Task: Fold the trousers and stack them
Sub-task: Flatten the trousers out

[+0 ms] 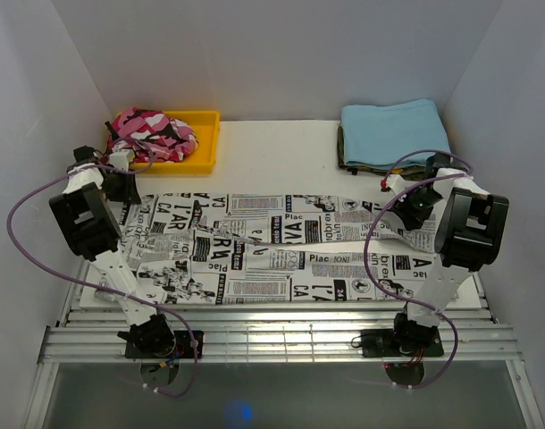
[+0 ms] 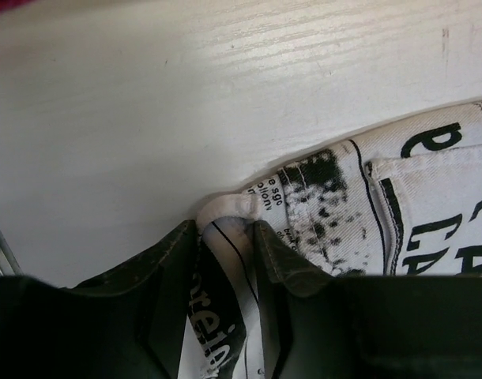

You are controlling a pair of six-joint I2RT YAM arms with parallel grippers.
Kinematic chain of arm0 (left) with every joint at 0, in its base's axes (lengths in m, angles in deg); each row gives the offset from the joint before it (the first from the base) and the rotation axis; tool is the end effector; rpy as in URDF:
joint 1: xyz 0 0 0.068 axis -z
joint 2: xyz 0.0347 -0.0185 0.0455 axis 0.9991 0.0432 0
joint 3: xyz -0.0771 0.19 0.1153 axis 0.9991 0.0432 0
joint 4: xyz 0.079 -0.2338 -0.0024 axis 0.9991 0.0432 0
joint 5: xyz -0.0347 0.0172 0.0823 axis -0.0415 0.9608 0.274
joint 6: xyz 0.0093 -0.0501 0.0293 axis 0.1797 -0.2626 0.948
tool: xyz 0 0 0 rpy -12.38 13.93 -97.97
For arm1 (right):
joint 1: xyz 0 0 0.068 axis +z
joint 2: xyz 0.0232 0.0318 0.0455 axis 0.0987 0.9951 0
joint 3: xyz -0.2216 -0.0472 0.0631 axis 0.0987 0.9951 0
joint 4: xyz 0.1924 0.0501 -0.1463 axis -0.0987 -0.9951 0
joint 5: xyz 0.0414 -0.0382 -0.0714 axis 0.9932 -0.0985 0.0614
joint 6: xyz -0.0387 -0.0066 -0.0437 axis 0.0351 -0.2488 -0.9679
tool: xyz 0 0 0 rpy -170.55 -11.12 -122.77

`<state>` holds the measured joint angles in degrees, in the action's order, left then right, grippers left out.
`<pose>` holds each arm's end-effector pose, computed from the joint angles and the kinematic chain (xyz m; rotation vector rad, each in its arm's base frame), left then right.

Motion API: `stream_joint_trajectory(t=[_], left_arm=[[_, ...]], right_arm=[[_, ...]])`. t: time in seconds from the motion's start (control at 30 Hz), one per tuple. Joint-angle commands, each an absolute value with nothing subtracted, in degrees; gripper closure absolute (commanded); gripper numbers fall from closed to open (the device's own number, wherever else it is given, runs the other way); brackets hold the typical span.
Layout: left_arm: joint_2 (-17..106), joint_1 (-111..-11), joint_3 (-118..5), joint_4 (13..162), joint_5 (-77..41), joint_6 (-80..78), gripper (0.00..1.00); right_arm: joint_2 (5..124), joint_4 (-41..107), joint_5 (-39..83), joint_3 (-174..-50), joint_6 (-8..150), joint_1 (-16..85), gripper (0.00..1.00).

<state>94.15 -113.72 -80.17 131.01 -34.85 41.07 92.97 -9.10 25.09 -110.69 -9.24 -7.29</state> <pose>0.3806 0.1670 0.1319 0.2039 2.6214 -0.3045 0.3339 -0.0685 0.1300 -1.4653 2.4529 -0.0083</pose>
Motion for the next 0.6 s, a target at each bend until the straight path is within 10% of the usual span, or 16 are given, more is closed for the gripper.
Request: stream_joint_trajectory(t=[0.0, 0.3, 0.57], left_arm=[[94.23, -114.07, -77.39, 132.05, -31.83, 41.31, 0.57], [97.04, -114.07, -79.67, 129.86, -30.6, 39.56, 0.99], [100.91, -114.07, -89.42, 127.21, -34.54, 33.14, 1.0]], right_arm=[[94.63, -3.92, 22.84, -109.88, -6.94, -6.91, 0.43], [106.4, 3.11, 15.8, -119.71, -5.8, -6.73, 0.53], [108.61, 6.82, 15.27, -124.72, -1.93, -5.76, 0.48]])
